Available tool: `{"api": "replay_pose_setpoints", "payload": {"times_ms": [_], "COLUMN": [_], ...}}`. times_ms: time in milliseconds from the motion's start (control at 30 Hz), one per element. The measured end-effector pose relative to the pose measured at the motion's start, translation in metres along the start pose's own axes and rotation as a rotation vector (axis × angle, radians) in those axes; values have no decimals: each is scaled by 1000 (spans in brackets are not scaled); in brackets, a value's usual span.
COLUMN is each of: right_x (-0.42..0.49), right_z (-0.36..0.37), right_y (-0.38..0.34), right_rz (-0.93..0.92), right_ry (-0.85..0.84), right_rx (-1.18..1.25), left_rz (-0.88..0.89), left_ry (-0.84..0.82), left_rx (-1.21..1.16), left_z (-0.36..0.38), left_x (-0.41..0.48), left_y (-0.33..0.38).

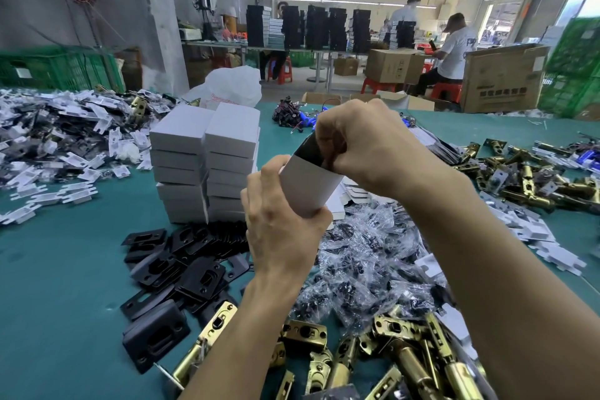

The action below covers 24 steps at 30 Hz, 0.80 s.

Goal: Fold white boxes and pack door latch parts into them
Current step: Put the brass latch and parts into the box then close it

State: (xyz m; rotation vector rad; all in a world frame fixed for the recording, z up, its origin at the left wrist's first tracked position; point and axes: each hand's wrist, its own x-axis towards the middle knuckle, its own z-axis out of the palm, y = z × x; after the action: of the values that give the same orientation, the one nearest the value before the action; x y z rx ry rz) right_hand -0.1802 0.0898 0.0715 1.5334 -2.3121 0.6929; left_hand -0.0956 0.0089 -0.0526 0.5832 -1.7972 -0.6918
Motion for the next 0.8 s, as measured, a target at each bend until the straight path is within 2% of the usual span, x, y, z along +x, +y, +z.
{"api": "replay_pose_setpoints", "payload": {"times_ms": [100,167,267,367,533,667,800], "right_x": [1,-1,-5,-11,-20,-29,-40], "right_z": [-1,-2,-6,-11,-10,-3,-3], "right_y": [2,4,12,22,31,38,49], "right_rz": [-58,-92,-109,-100,-59,-23,-23], "right_ry": [-57,-81,-91,-146,-307,-404,-422], "right_rx": [3,50,65,104,165,94,87], "left_rz": [-18,-109,-341,-451,-516,-493,-479], "left_ry": [-11,-79,-316,-581,-924,-1037,-1190], "left_rx": [-39,-131,-445,-608,-672,-688,-663], "left_z": [-1,-3,-6,-7,3,13,9], "left_x": [2,5,9,11,-5,-21,-15], "left_y": [-2,-2,-2,-10,-20,-20,-19]}}
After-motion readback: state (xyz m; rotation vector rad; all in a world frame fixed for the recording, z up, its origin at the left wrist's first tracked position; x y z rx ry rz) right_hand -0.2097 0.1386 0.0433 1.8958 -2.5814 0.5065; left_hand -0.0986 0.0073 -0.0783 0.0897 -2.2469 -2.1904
